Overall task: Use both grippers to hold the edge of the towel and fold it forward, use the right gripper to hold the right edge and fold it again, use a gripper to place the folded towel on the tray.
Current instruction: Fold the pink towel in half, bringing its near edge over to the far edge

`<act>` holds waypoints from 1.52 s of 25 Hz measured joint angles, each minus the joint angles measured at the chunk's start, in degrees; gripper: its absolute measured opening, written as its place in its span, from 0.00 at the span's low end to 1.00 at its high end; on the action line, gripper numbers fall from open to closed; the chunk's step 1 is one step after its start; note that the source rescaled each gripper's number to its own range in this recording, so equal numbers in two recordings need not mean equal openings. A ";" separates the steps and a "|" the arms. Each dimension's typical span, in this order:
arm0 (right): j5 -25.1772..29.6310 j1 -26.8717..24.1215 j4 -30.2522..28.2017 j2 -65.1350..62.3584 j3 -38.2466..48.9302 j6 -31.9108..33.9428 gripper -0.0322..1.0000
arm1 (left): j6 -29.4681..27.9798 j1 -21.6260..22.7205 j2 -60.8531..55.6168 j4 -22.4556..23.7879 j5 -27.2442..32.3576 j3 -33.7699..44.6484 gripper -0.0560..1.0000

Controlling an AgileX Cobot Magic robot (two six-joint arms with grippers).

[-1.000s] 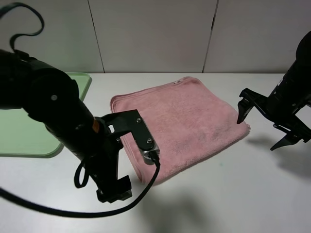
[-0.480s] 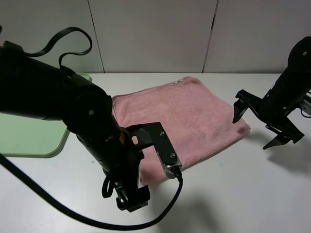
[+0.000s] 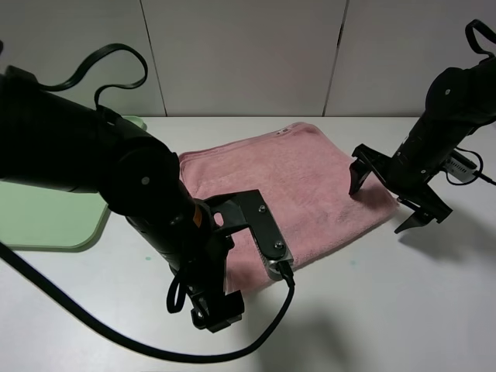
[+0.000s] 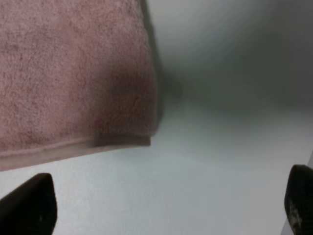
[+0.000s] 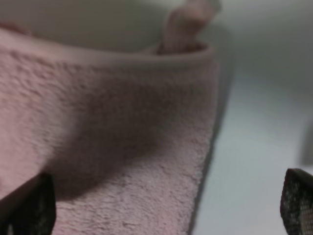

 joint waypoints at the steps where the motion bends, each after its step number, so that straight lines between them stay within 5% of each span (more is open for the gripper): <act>1: 0.00 0.11 -0.05 0.22 0.00 0.41 1.00 | 0.00 0.00 0.00 0.00 0.06 0.00 0.93; 38: -1.17 0.13 -1.17 3.30 -0.06 -0.01 1.00 | 1.51 0.00 5.17 9.10 -0.38 -0.04 0.92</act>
